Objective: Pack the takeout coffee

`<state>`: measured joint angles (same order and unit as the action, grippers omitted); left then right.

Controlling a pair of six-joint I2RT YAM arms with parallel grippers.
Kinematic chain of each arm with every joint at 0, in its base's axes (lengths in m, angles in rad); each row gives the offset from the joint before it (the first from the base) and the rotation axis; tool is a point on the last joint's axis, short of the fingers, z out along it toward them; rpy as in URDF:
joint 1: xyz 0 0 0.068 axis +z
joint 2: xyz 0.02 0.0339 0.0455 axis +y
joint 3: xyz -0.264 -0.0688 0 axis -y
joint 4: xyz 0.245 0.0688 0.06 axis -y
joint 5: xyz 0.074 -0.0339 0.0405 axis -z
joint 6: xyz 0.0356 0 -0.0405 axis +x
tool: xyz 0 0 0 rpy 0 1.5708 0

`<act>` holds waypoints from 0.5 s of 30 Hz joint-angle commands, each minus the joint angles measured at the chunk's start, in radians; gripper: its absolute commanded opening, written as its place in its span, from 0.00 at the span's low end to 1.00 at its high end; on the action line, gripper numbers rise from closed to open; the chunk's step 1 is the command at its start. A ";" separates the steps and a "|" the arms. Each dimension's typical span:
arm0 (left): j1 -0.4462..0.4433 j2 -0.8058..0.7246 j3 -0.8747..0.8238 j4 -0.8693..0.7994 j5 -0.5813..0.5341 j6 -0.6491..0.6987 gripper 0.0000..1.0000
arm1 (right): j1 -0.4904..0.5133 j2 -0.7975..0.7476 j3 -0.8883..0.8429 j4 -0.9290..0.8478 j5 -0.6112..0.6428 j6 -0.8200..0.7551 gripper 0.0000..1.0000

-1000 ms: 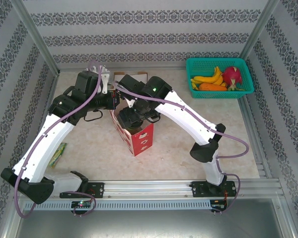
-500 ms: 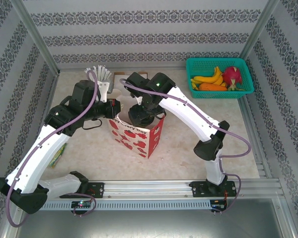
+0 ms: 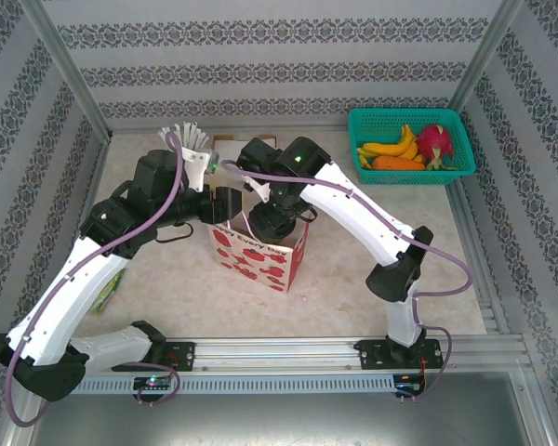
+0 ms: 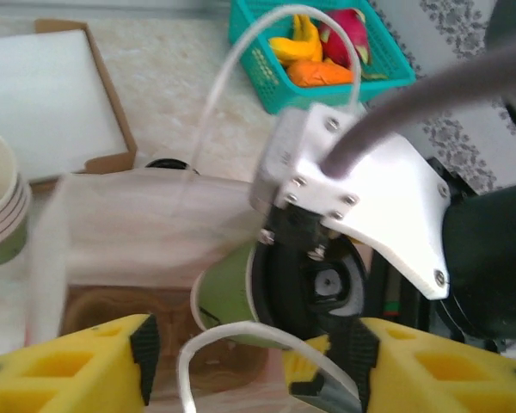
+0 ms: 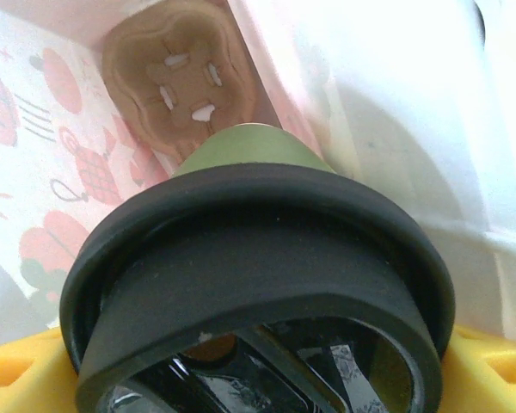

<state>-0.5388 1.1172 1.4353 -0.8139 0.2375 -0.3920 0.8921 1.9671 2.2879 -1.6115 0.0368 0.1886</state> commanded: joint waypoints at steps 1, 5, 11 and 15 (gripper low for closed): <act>0.025 -0.043 0.015 -0.044 -0.170 0.024 0.76 | -0.006 -0.054 -0.039 -0.056 0.002 -0.056 0.64; 0.088 -0.086 -0.025 0.003 -0.171 0.012 0.91 | -0.007 -0.069 -0.068 -0.032 -0.013 -0.065 0.64; 0.153 0.032 0.024 -0.124 -0.111 0.043 0.84 | -0.005 -0.097 -0.103 0.010 -0.058 -0.079 0.63; 0.160 0.127 0.066 -0.175 -0.022 0.111 0.76 | -0.005 -0.104 -0.116 0.017 -0.057 -0.084 0.63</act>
<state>-0.3904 1.1965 1.4563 -0.8997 0.1558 -0.3431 0.8921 1.8999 2.1868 -1.5970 -0.0002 0.1234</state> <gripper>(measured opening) 0.775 0.819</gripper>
